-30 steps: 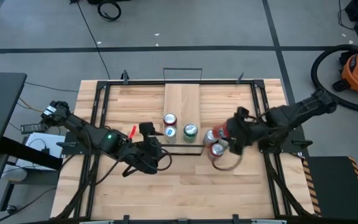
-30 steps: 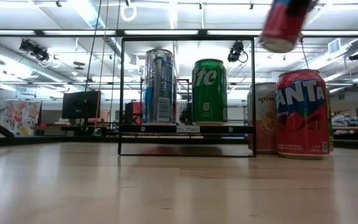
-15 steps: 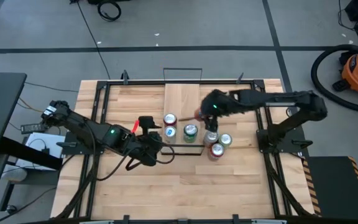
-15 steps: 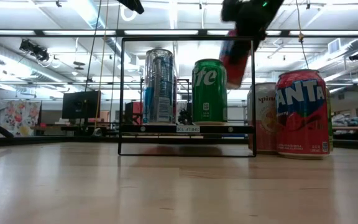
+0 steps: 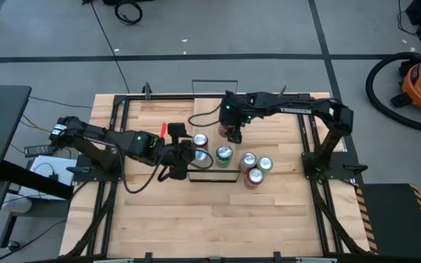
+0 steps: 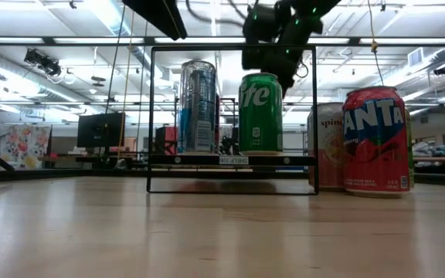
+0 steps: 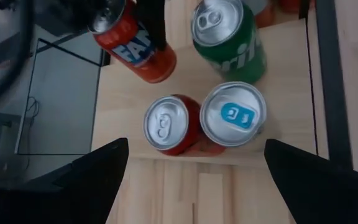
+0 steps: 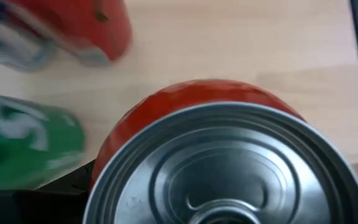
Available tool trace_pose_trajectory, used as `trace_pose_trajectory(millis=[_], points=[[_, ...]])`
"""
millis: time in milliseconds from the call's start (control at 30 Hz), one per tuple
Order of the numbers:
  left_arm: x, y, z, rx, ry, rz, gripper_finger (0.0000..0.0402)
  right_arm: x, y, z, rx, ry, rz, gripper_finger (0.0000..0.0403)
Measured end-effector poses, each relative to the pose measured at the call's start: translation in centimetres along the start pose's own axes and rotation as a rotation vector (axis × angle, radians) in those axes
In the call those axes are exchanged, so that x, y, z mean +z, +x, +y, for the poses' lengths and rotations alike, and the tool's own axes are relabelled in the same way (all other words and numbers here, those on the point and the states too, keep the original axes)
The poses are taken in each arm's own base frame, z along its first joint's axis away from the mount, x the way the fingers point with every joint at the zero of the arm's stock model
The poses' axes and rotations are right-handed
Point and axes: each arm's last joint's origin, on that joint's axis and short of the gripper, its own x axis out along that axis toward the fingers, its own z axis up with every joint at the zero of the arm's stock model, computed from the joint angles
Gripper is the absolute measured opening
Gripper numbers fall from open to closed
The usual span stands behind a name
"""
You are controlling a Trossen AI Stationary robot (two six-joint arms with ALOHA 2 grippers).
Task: Place canned beverage on shelf
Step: Put the bottom red soda can on the shelf
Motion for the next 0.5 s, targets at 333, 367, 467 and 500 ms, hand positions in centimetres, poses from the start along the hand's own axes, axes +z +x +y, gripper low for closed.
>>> trace_pose_trajectory(millis=[333, 367, 467, 500], points=[[-6.1, -0.4, 1.9, 0.047, -0.124, -0.135, 0.0389, -0.7, 2.0, -1.7, 0.063, 0.043, 0.064, 0.0319], [-6.6, -0.6, 2.1, 0.054, -0.153, -0.174, 0.0389, -0.7, 2.2, -1.7, 0.065, 0.046, 0.073, 0.0319], [-8.0, -1.3, 2.7, 0.074, -0.217, -0.268, 0.0389, -0.7, 2.8, -1.6, 0.071, 0.049, 0.090, 0.0319], [-8.3, -1.5, 3.0, 0.083, -0.241, -0.301, 0.0389, -0.7, 2.8, -1.6, 0.071, 0.052, 0.089, 0.0319]])
